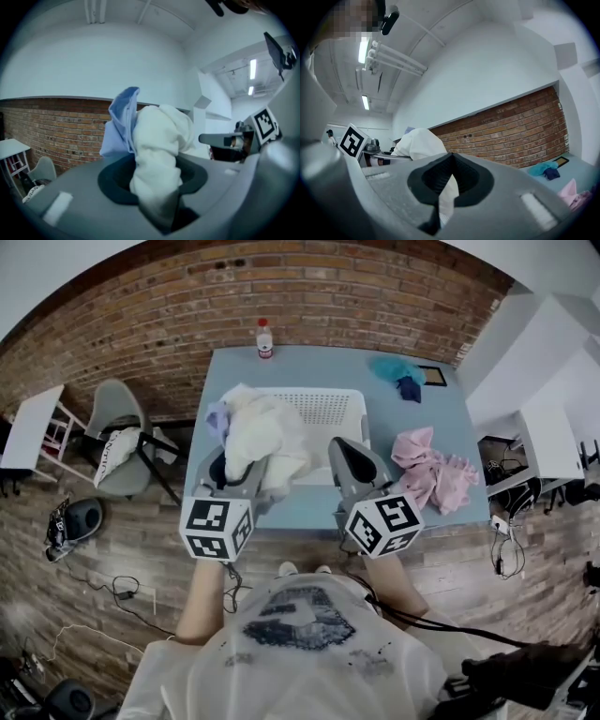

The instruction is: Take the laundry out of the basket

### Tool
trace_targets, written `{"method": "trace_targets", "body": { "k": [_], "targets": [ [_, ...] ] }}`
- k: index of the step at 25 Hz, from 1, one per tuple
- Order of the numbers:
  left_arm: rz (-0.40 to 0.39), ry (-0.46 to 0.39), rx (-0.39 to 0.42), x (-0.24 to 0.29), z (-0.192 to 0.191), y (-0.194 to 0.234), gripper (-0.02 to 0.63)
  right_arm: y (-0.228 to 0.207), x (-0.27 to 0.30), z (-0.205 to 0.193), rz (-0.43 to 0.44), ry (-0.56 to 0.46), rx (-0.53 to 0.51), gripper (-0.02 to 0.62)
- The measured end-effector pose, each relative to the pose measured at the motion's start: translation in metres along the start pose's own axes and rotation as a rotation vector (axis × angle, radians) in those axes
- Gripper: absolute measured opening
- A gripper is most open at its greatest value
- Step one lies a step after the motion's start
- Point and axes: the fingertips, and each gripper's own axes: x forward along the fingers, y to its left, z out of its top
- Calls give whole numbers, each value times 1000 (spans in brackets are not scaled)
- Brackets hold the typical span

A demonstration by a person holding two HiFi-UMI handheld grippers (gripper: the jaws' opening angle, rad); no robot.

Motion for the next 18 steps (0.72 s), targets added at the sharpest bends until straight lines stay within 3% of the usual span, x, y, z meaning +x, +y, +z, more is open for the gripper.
{"method": "trace_targets", "body": {
  "k": [18],
  "targets": [
    [-9,15,6,10,-3,-5,178,-9,1,-5,-5,2,14,-3]
  ]
}}
